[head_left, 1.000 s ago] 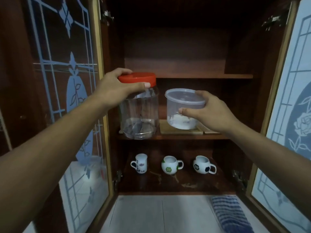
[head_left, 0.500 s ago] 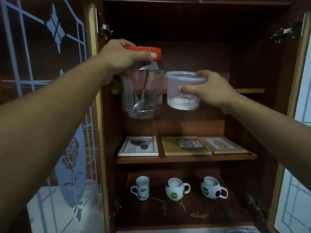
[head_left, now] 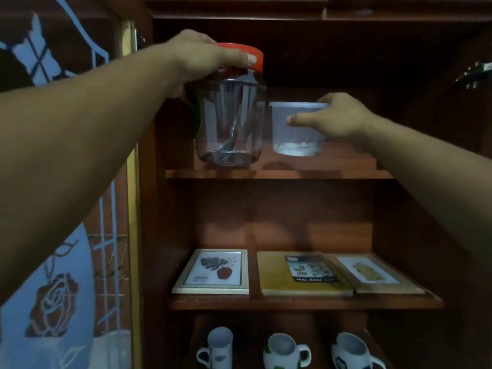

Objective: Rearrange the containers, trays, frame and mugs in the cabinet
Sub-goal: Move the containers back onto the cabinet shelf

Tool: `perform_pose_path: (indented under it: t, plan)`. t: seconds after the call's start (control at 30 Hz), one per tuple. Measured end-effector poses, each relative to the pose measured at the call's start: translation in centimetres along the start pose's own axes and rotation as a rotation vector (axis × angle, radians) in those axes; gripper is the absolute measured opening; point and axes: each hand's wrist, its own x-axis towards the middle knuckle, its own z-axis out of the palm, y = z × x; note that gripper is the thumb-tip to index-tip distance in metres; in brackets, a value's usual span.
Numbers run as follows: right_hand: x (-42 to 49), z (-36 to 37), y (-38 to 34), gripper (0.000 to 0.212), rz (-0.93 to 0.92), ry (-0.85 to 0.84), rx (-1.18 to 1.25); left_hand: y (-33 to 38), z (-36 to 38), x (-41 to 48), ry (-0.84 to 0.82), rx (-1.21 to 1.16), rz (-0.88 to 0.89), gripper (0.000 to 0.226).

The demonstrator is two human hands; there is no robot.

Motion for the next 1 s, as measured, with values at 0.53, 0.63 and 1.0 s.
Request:
perform_pose_path:
  t: [0.53,0.63,1.0]
  plan:
    - [6.9,4.0,2.7,0.098,0.121,-0.090,-0.019,-4.2,3.2,7.8,-0.005,0.005,-0.071,0.089]
    - [7.6,4.7,3.3,0.094,0.135,-0.098,-0.039,-5.7,3.8,8.7,0.003,-0.013,-0.112,0.085]
    - [8.5,7.0,3.2,0.079,0.190,-0.141,-0.093,-8.5,4.6,11.7,0.002,-0.047,-0.214,0.086]
